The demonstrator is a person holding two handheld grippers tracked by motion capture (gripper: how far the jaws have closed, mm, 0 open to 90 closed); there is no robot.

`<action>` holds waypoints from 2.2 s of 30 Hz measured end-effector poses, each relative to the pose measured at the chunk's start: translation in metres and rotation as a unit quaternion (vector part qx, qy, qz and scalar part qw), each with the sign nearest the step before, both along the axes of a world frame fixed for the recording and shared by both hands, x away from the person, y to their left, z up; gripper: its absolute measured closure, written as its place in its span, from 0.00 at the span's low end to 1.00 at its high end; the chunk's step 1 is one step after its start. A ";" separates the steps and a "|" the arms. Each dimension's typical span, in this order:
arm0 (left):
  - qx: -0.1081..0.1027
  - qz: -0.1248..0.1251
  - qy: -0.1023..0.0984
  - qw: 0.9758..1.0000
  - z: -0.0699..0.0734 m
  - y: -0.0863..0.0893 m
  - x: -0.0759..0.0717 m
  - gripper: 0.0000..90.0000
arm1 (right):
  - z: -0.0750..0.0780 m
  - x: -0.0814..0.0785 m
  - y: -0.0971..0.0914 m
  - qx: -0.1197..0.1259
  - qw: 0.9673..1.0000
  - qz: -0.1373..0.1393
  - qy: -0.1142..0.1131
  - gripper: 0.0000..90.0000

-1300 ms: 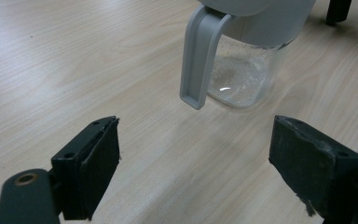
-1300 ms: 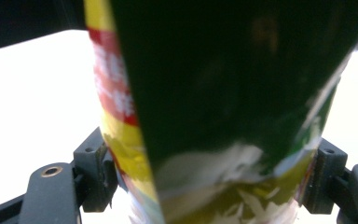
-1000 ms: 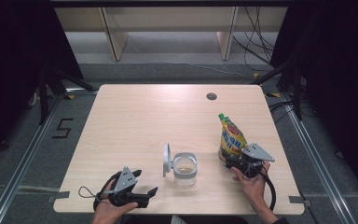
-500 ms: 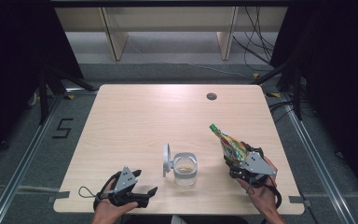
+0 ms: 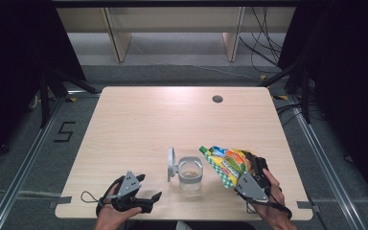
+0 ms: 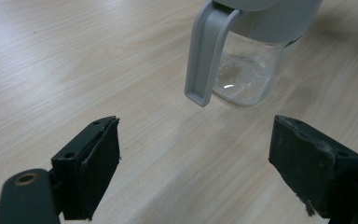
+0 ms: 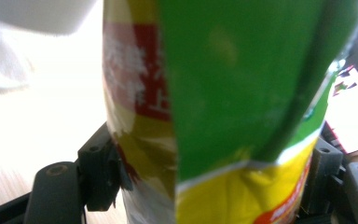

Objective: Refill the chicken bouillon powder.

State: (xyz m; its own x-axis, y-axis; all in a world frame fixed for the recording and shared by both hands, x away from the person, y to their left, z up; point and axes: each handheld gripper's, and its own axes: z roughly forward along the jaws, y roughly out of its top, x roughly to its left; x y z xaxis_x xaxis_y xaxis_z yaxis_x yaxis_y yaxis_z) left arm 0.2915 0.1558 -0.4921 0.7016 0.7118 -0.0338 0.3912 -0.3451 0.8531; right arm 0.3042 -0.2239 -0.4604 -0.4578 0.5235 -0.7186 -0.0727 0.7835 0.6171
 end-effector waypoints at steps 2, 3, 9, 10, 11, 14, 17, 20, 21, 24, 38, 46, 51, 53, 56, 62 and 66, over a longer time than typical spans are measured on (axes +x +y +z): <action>0.000 0.000 0.000 1.000 0.000 0.000 0.000 0.18 | -0.001 -0.003 0.002 -0.034 0.999 0.005 -0.013 0.30; 0.000 0.001 0.000 1.000 0.000 0.000 0.000 0.18 | -0.001 -0.004 0.003 -0.042 0.999 0.005 -0.016 0.30; -0.002 0.000 0.001 1.000 -0.001 0.000 0.000 0.18 | -0.003 -0.011 0.011 -0.105 0.994 0.008 -0.044 0.30; -0.007 0.004 0.006 1.000 -0.001 -0.001 0.000 0.18 | -0.003 -0.012 0.011 -0.110 0.993 0.008 -0.045 0.30; -0.008 0.004 0.007 1.000 -0.001 -0.001 -0.001 0.18 | -0.004 -0.012 0.013 -0.125 0.991 0.008 -0.053 0.30; -0.005 0.003 0.004 1.000 -0.001 -0.001 0.000 0.18 | -0.007 -0.013 0.016 -0.158 0.985 0.014 -0.075 0.30; -0.001 -0.002 0.000 1.000 -0.001 0.000 0.000 0.18 | -0.008 -0.012 0.018 -0.192 0.976 0.025 -0.096 0.30; -0.001 -0.003 0.002 1.000 -0.001 -0.001 0.000 0.18 | -0.010 -0.014 0.021 -0.210 0.972 0.011 -0.104 0.30; 0.003 -0.006 0.001 1.000 -0.001 -0.001 0.001 0.18 | -0.009 -0.013 0.021 -0.226 0.968 0.013 -0.109 0.33; 0.000 -0.004 0.002 1.000 -0.001 -0.002 0.000 0.18 | -0.006 -0.012 0.021 -0.279 0.951 0.020 -0.129 0.34; 0.008 0.000 0.009 1.000 -0.003 -0.001 0.001 0.18 | -0.007 -0.011 0.028 -0.320 0.937 0.026 -0.141 0.34; 0.010 0.001 0.009 1.000 -0.003 -0.001 0.001 0.18 | -0.008 -0.011 0.031 -0.318 0.935 0.035 -0.151 0.35; 0.014 0.003 0.013 1.000 -0.003 -0.001 0.001 0.18 | 0.000 -0.009 0.034 -0.358 0.916 0.059 -0.170 0.35; 0.010 0.003 0.020 1.000 -0.004 -0.001 0.001 0.18 | -0.003 -0.009 0.034 -0.342 0.926 0.054 -0.152 0.35; 0.006 0.006 0.018 1.000 -0.004 -0.002 0.001 0.18 | 0.000 -0.010 0.036 -0.356 0.920 0.051 -0.158 0.35; 0.009 0.004 0.019 1.000 -0.004 -0.001 0.001 0.18 | 0.003 -0.007 0.037 -0.366 0.915 0.065 -0.154 0.37; 0.017 0.002 0.020 1.000 -0.004 -0.001 0.002 0.18 | 0.005 -0.007 0.038 -0.378 0.910 0.067 -0.154 0.38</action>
State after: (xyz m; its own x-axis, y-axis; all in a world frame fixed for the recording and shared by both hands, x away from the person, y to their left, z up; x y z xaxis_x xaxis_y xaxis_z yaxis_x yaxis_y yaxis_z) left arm 0.2934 0.1550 -0.4963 0.6976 0.7155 -0.0377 0.4256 -0.3715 0.8251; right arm 0.2967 -0.1854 -0.4550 -0.1964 -0.2199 -0.9555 -0.2771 0.9472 -0.1610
